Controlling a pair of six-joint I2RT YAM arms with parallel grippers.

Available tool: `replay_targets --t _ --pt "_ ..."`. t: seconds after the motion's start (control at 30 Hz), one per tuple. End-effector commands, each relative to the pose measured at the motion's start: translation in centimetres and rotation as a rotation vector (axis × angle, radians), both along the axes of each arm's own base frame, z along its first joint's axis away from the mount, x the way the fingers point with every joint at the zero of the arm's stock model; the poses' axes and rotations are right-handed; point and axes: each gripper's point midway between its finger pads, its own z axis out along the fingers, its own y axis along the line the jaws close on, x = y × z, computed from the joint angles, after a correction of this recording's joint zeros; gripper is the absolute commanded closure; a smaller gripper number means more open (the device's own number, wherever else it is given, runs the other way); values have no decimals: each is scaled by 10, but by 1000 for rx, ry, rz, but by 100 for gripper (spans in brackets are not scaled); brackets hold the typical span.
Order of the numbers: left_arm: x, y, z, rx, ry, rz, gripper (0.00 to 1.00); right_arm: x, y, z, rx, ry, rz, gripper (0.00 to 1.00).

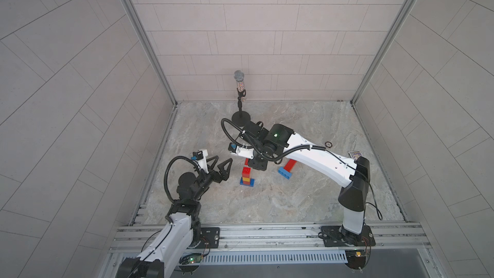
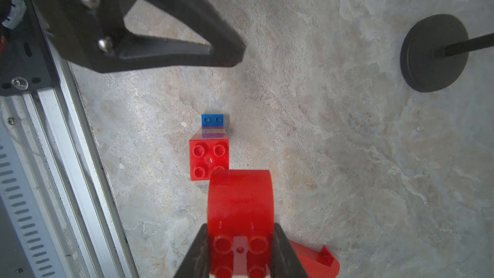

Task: Assemble the number 1 with lego
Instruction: Assemble the lego brick with the lego brick.

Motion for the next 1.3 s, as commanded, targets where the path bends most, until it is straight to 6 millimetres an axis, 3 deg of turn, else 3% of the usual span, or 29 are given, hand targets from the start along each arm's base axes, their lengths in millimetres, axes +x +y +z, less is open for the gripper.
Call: replay_targets --t 0.0,0.47,0.83,1.27 --pt "2 0 20 -4 -64 -2 0 -9 -6 -13 -68 29 28 88" --pt "4 0 20 -3 -59 -1 0 -17 11 -20 -49 61 66 88" --pt "4 0 20 -4 -59 -2 0 -12 27 -26 -44 82 50 89" --pt "3 0 20 -4 -61 -2 0 -15 24 -42 -100 136 43 90"
